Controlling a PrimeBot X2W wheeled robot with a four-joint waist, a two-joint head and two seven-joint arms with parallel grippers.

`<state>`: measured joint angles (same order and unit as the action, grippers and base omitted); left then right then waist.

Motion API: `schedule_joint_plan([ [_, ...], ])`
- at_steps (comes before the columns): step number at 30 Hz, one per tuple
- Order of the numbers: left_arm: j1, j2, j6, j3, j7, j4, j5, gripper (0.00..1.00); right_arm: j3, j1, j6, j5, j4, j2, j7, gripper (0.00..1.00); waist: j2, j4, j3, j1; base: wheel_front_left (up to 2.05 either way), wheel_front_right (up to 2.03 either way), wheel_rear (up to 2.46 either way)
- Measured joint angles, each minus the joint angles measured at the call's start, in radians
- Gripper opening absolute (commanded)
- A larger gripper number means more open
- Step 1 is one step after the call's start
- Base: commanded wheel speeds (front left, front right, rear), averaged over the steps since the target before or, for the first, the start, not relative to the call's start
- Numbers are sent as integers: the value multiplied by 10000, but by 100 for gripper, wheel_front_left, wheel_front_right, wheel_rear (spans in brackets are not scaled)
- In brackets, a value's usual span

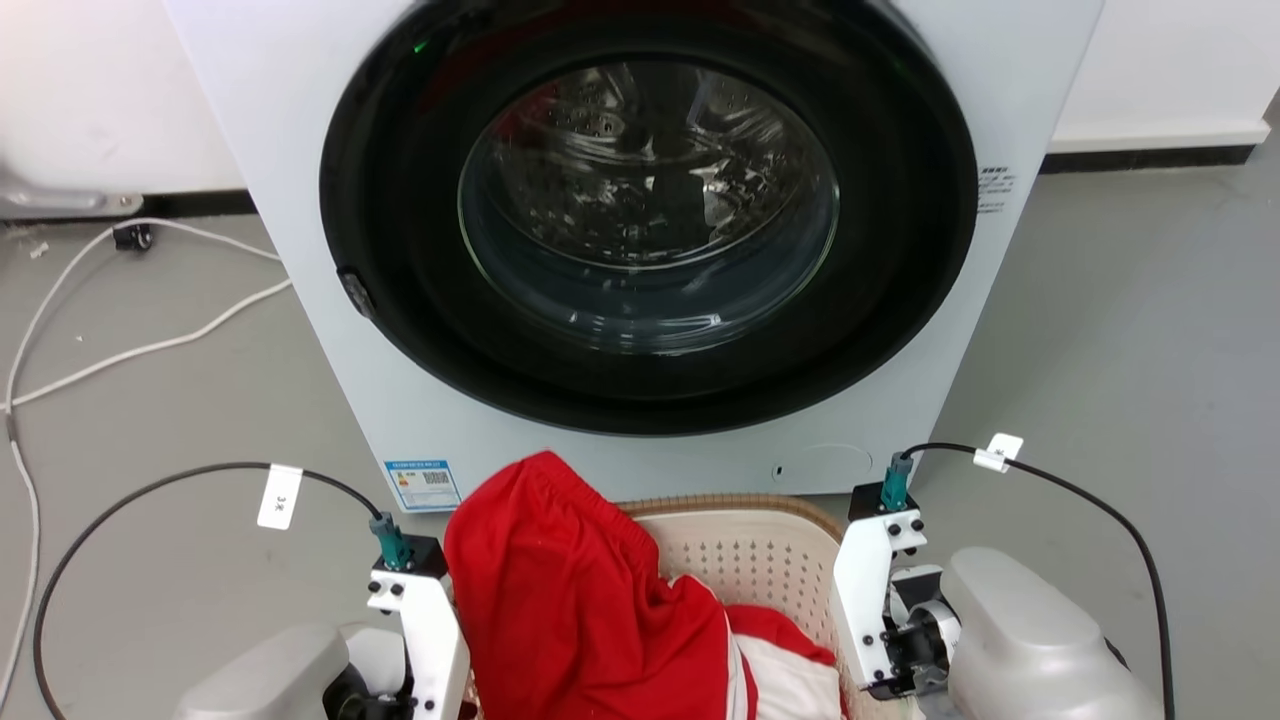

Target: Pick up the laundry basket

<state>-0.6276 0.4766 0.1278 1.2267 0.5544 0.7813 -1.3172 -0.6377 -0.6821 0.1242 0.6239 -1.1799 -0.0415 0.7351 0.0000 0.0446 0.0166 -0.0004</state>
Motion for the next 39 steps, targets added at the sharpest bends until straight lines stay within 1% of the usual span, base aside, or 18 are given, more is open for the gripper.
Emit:
schedule_joint_plan([
  [8, 94, 19, 0, 119, 593, 0, -339, 0, -240, 86, 0, 345, -25, -4, 267, 0, 0, -74, 375, 1, 0, 0, 0],
  [16, 86, -35, 0, 198, 807, 82, -407, 0, -441, 110, 0, 617, -44, -12, 326, 0, 0, -133, 536, 3, 0, 0, 0],
  [20, 62, -82, -2, 230, 836, 132, -405, 0, -545, 108, -8, 713, -73, -19, 345, 0, 0, -162, 555, 3, 0, 0, 0],
  [27, 28, -127, -2, 267, 748, 140, -380, 0, -616, 20, -6, 725, -318, -17, 38, 0, 0, -161, 599, 4, 0, 0, 0],
  [39, -32, -75, -2, 324, 809, 115, -397, 0, -809, -13, -6, 1022, -351, -13, 50, 0, 0, -162, 625, 4, 0, 0, 0],
])
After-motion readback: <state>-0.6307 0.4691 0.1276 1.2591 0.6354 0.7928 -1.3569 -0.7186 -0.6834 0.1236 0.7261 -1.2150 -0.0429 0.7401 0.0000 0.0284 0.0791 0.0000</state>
